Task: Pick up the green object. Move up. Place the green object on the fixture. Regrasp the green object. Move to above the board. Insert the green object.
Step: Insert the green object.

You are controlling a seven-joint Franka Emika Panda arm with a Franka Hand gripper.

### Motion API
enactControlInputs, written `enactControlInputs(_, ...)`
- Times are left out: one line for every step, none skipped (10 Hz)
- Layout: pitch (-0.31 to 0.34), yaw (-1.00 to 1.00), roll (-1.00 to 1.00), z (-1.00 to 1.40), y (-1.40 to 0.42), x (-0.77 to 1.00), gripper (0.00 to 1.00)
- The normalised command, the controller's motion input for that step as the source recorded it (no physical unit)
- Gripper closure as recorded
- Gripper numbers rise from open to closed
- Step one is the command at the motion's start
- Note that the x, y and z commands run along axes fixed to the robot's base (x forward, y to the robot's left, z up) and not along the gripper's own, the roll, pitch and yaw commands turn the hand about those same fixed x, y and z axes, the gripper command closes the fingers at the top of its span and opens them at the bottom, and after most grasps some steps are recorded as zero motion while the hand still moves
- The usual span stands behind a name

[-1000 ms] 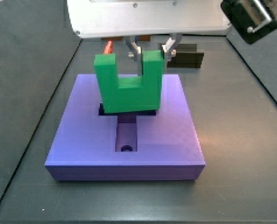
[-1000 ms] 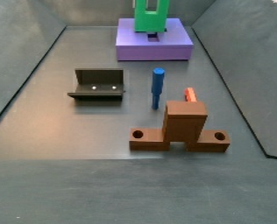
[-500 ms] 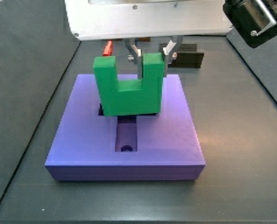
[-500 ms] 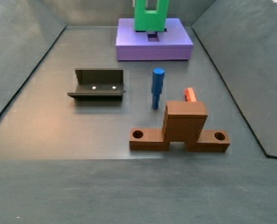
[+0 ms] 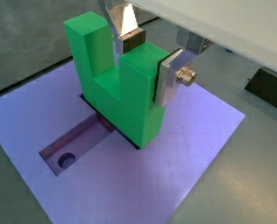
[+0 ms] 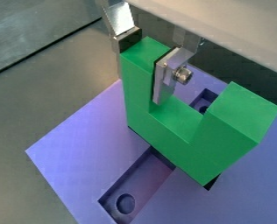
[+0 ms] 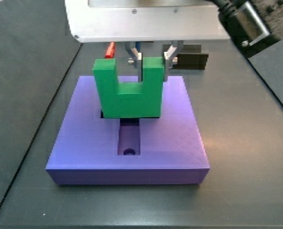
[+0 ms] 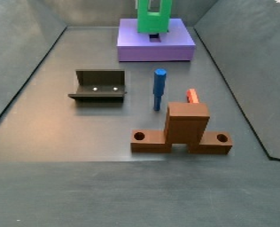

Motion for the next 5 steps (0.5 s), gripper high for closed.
enactControlInputs(0.0,-0.04,0.01,-0.23,0.0,-0.08,1.0)
enactControlInputs(0.0,0.0,0.0,-0.23,0.0,-0.03,1.0)
enactControlInputs(0.0,0.0,0.0,-0.21,0.0,-0.04,1.0)
enactControlInputs(0.0,0.0,0.0,-0.23,0.0,-0.1,1.0)
enactControlInputs(0.0,0.0,0.0,-0.22,0.0,-0.11,1.0)
